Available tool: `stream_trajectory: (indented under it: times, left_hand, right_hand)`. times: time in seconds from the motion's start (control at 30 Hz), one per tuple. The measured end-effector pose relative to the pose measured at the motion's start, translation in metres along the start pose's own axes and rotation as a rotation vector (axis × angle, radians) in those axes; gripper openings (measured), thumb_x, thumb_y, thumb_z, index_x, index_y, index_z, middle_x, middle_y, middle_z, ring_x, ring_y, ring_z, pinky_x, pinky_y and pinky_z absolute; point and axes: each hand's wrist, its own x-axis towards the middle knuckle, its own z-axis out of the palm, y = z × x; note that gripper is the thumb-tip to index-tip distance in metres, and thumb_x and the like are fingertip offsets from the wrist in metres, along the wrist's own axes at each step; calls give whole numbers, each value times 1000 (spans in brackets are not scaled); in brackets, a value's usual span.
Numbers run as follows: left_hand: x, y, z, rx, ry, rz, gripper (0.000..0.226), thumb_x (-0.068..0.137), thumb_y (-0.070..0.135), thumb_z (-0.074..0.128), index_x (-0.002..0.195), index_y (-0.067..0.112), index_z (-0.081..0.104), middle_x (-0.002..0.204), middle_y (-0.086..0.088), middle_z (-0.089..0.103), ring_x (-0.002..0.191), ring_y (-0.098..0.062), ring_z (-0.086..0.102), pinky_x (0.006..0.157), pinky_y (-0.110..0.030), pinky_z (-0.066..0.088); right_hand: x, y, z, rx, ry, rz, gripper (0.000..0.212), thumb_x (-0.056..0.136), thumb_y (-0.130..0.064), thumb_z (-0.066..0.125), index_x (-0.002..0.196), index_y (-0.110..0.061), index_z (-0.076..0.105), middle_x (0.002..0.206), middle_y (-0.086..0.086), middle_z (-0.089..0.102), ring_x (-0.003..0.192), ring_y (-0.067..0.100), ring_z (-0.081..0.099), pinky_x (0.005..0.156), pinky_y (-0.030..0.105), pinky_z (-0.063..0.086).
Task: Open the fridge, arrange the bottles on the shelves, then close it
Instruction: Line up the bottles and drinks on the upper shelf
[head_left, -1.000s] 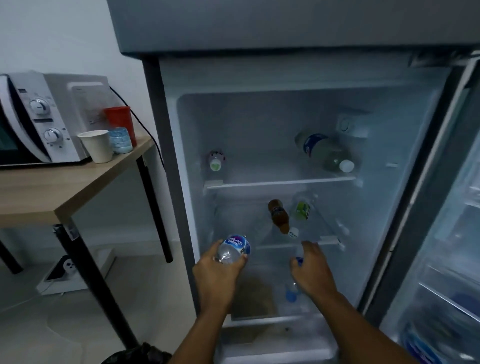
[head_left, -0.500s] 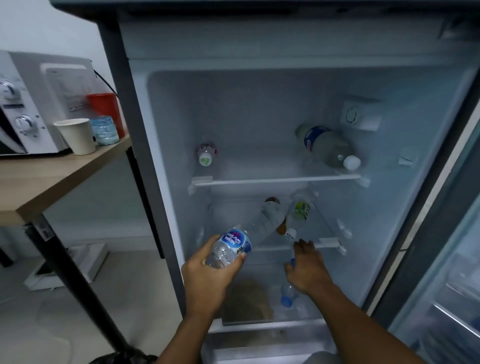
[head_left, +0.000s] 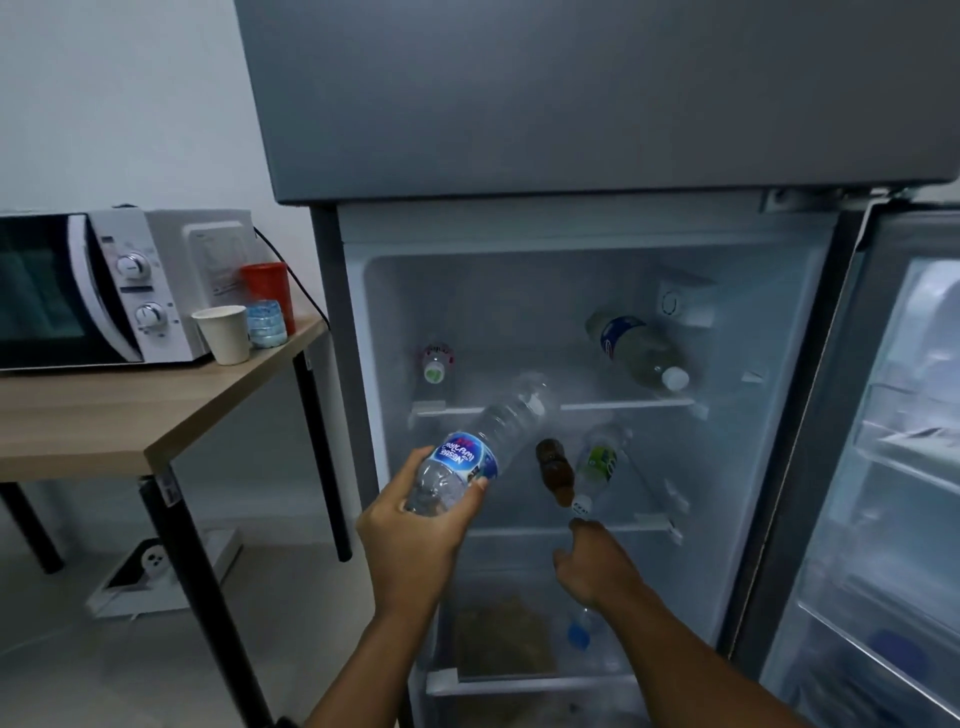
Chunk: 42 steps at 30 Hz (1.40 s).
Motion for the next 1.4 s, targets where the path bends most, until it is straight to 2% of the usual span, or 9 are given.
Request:
stream_trajectory:
  times: [0.1,0.23,0.37,0.47,0.6,0.77,0.93,1.1,1.4]
  left_hand:
    - [13,12,5,-2,69,-13,52,66,31,89,113,21,69,94,4,72,83,-8,71,62,-18,57]
    - [35,11,13,91,144,-3,56,66,38,88,116,21,67,98,3,71,84,-8,69,67,-28,61]
    - [48,9,22,154,182,29,53,67,29,88,115,17,67,101,4,67,87,-12,66,72,-27,58]
    - [49,7,32,180,194,70,52,70,21,86,117,12,65,109,3,64,95,-12,62,76,-6,43]
    - [60,-3,52,198,125,80,52,78,18,81,124,9,59,121,-4,58,107,-10,52,85,-3,37]
    - [82,-10,80,245,7,129,40,91,12,64,129,7,53,133,-10,47,123,-24,48,105,-32,41]
    - [112,-23,103,348,-90,41,42,97,20,55,136,10,45,146,-10,39,135,-25,38,109,-21,25]
    - [139,-42,115,592,-48,57,50,95,34,55,136,6,45,144,-16,42,137,-36,36,110,-51,31]
    - [165,-61,124,761,-45,113,55,96,44,50,133,4,49,138,-19,49,134,-42,35,109,-53,30]
  right_hand:
    - [-4,-9,-11,75,86,-27,40,95,-30,47,129,-10,54,123,12,59,107,26,61,90,31,50]
    - [-2,-20,-38,186,472,-155,14,91,-19,51,93,-10,62,90,10,64,75,25,63,68,39,55]
    - [15,-26,-70,156,741,-318,32,88,-13,59,120,-6,60,116,13,63,111,27,54,90,40,51]
    - [30,-30,-87,42,634,-303,58,96,-27,52,148,-7,35,153,12,37,143,27,28,118,41,28]
    - [46,-28,-91,-50,421,-234,63,102,-42,36,154,-10,21,163,9,18,151,23,6,124,35,6]
    - [57,-18,-78,-23,514,-251,60,99,-41,43,149,-8,36,157,12,33,148,26,21,120,40,25]
    - [64,-16,-79,-1,655,-324,44,96,-34,50,128,-5,56,130,12,56,124,29,50,99,41,49]
    - [70,-15,-82,3,705,-369,26,95,-28,54,113,-9,59,110,4,57,111,22,50,81,35,51]
    - [78,-20,-77,35,760,-305,18,90,-27,55,104,-16,56,105,-2,53,107,20,48,70,35,49]
